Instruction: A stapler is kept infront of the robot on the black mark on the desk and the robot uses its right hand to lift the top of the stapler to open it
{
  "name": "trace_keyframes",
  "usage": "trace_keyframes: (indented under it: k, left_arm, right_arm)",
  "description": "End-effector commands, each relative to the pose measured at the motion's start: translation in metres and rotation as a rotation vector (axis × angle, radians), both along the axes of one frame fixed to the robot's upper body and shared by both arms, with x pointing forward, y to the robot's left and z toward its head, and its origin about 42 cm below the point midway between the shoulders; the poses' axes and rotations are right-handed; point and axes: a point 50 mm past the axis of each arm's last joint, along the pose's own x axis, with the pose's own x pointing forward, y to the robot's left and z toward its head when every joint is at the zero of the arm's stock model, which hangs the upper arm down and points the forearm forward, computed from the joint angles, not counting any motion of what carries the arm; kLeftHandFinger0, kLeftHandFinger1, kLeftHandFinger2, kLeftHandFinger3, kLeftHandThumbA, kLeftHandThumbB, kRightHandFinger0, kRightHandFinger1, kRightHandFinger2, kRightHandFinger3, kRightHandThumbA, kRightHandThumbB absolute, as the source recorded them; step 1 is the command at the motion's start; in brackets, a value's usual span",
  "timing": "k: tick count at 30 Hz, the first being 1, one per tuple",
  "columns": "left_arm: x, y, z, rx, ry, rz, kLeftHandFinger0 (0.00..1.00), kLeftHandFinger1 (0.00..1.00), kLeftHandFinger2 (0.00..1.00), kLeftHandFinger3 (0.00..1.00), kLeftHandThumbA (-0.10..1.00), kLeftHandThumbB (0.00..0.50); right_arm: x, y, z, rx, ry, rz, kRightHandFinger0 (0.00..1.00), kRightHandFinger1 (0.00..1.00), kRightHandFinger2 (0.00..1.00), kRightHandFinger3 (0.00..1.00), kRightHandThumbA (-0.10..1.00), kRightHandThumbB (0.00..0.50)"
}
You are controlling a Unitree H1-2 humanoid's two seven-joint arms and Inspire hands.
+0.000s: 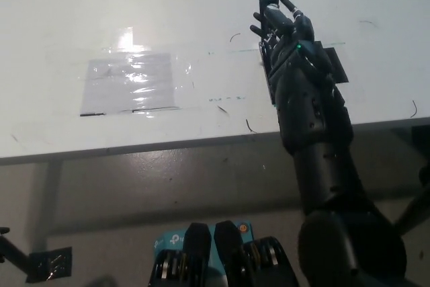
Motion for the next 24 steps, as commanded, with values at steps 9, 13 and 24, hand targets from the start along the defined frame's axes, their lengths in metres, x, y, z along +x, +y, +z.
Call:
trace_keyframes:
  k: [9,13,24]
  left_arm:
    - [-0.005,0.002,0.008,0.027,-0.037,0.004,0.25,0.21,0.41,0.68,0.3,0.0]
    - [-0.006,0.002,0.007,0.016,-0.036,0.007,0.23,0.2,0.42,0.7,0.29,0.0]
    - [-0.008,0.003,0.004,0.018,-0.03,0.016,0.23,0.19,0.38,0.64,0.3,0.0]
  right_arm:
    - [0.036,0.0,0.067,-0.05,-0.205,-0.018,0.42,0.45,0.55,0.74,0.2,0.0]
    - [0.04,-0.005,0.081,-0.07,-0.219,-0.04,0.4,0.43,0.56,0.73,0.22,0.0]
    - [0.042,-0.014,0.08,-0.059,-0.249,-0.056,0.38,0.41,0.52,0.73,0.22,0.0]
